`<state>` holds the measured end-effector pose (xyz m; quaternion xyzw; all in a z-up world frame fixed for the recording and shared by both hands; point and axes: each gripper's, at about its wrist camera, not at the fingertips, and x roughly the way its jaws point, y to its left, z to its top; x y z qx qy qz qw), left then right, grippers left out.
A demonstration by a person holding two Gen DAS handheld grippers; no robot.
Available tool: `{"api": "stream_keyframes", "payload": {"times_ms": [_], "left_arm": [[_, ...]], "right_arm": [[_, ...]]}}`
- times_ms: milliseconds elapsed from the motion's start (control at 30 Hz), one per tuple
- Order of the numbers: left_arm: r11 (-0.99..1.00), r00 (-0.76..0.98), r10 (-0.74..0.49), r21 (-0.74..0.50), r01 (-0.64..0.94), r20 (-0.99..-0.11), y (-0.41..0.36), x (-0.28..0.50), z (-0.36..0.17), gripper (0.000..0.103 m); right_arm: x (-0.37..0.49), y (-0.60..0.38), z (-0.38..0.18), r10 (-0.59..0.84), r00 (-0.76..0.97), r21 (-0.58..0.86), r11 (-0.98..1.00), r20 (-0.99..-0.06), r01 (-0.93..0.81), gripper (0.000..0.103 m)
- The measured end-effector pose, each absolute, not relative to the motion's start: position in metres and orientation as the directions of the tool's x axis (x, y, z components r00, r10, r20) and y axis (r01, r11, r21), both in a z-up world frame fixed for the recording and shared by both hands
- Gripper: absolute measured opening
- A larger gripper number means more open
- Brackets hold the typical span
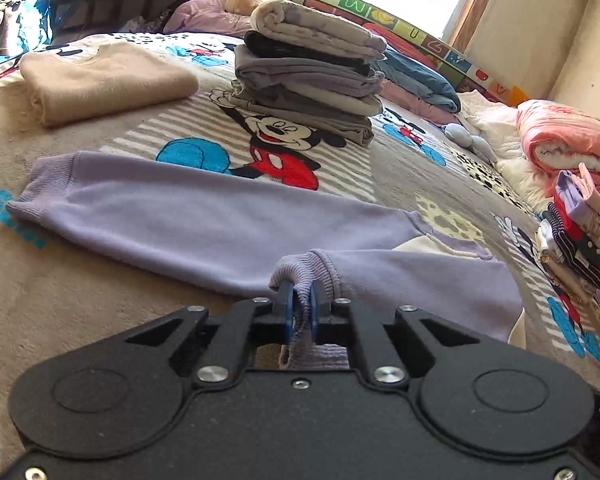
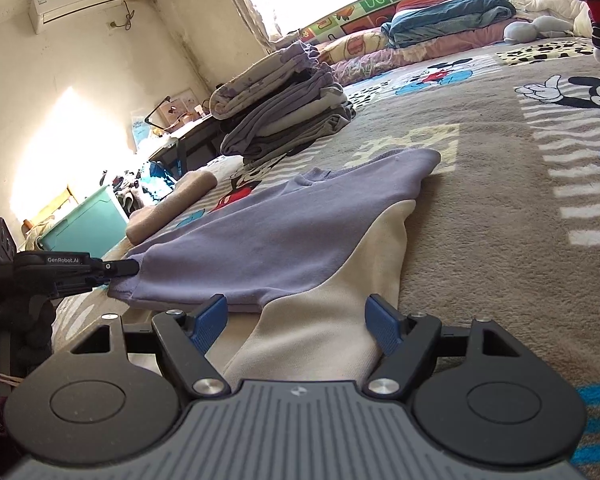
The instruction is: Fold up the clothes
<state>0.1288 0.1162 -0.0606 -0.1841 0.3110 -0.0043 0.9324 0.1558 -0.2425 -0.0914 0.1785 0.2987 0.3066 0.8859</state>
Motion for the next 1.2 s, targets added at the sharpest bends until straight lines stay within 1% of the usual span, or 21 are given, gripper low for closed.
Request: {"api": "stream_keyframes", "payload": {"times_ms": [133, 200, 300, 433, 533, 567, 633, 667, 700, 767, 833, 867, 900, 933, 967, 1000, 1033, 1067, 1100, 1167, 1200], "left_arm": [[0.934, 0.776, -0.143, -0.343, -0.1, -0.615, 0.121, 0.148, -0.079, 0.005], [0.932, 0.776, -0.152, -0.35, -0.094, -0.612, 0.121, 0.146, -0.082, 0.005], [0.923, 0.775, -0.183, -0.378, -0.077, -0.605, 0.128, 0.147, -0.085, 0.005], [0.899, 0.771, -0.236, -0.433, -0.057, -0.592, 0.139, 0.148, -0.088, 0.006], [0.886, 0.769, -0.264, -0.462, -0.045, -0.582, 0.144, 0.148, -0.091, 0.006], [0.882, 0.768, -0.271, -0.469, -0.043, -0.58, 0.145, 0.149, -0.091, 0.006], [0.872, 0.767, -0.284, -0.487, -0.042, -0.576, 0.148, 0.149, -0.091, 0.006], [0.87, 0.766, -0.289, -0.491, -0.04, -0.574, 0.148, 0.149, -0.092, 0.006], [0.868, 0.766, -0.292, -0.495, -0.039, -0.572, 0.149, 0.149, -0.092, 0.006], [0.869, 0.766, -0.295, -0.493, -0.032, -0.571, 0.149, 0.149, -0.092, 0.006], [0.869, 0.765, -0.3, -0.494, -0.027, -0.569, 0.15, 0.149, -0.092, 0.006], [0.871, 0.765, -0.302, -0.492, -0.022, -0.569, 0.15, 0.149, -0.093, 0.006], [0.872, 0.764, -0.303, -0.489, -0.018, -0.569, 0.15, 0.149, -0.093, 0.006], [0.873, 0.764, -0.305, -0.487, -0.014, -0.569, 0.15, 0.149, -0.093, 0.006], [0.871, 0.764, -0.308, -0.491, -0.013, -0.567, 0.15, 0.149, -0.093, 0.006], [0.867, 0.765, -0.312, -0.498, -0.013, -0.563, 0.152, 0.149, -0.093, 0.006], [0.863, 0.766, -0.316, -0.505, -0.012, -0.559, 0.153, 0.149, -0.093, 0.006], [0.859, 0.767, -0.321, -0.512, -0.011, -0.555, 0.154, 0.148, -0.093, 0.006], [0.856, 0.768, -0.325, -0.517, -0.009, -0.552, 0.155, 0.148, -0.093, 0.006], [0.852, 0.767, -0.329, -0.523, -0.011, -0.551, 0.156, 0.148, -0.093, 0.006], [0.85, 0.767, -0.33, -0.526, -0.011, -0.55, 0.156, 0.148, -0.093, 0.006]], "right_arm": [[0.15, -0.242, -0.09, 0.646, 0.643, 0.487, 0.752, -0.411, -0.444, 0.075], [0.142, -0.249, -0.084, 0.646, 0.671, 0.497, 0.744, -0.364, -0.447, 0.075], [0.143, -0.267, -0.073, 0.6, 0.735, 0.534, 0.752, -0.315, -0.386, 0.075], [0.192, -0.288, -0.079, 0.548, 0.756, 0.643, 0.731, -0.357, -0.226, 0.075], [0.238, -0.289, -0.084, 0.53, 0.748, 0.666, 0.729, -0.4, -0.16, 0.073], [0.256, -0.287, -0.086, 0.538, 0.735, 0.678, 0.721, -0.414, -0.146, 0.067], [0.283, -0.281, -0.088, 0.527, 0.716, 0.653, 0.746, -0.458, -0.132, 0.048], [0.296, -0.275, -0.09, 0.522, 0.694, 0.619, 0.773, -0.496, -0.138, 0.026], [0.304, -0.27, -0.092, 0.516, 0.68, 0.592, 0.792, -0.522, -0.146, 0.015], [0.305, -0.257, -0.085, 0.455, 0.691, 0.455, 0.867, -0.562, -0.202, 0.012], [0.293, -0.233, -0.074, 0.365, 0.733, 0.206, 0.931, -0.574, -0.302, 0.012], [0.288, -0.224, -0.073, 0.347, 0.743, 0.12, 0.932, -0.572, -0.343, 0.011], [0.288, -0.223, -0.074, 0.348, 0.74, 0.105, 0.929, -0.575, -0.355, 0.011], [0.291, -0.226, -0.076, 0.357, 0.732, 0.133, 0.928, -0.58, -0.348, 0.011], [0.293, -0.233, -0.077, 0.375, 0.727, 0.18, 0.925, -0.575, -0.335, 0.012], [0.297, -0.241, -0.078, 0.395, 0.725, 0.238, 0.919, -0.564, -0.316, 0.016], [0.3, -0.252, -0.079, 0.42, 0.718, 0.314, 0.905, -0.556, -0.286, 0.023], [0.3, -0.262, -0.08, 0.437, 0.713, 0.39, 0.888, -0.548, -0.244, 0.039], [0.301, -0.272, -0.081, 0.453, 0.709, 0.463, 0.864, -0.54, -0.199, 0.059], [0.297, -0.285, -0.085, 0.503, 0.705, 0.585, 0.797, -0.501, -0.153, 0.074], [0.296, -0.287, -0.087, 0.526, 0.692, 0.618, 0.772, -0.494, -0.146, 0.075]]}}
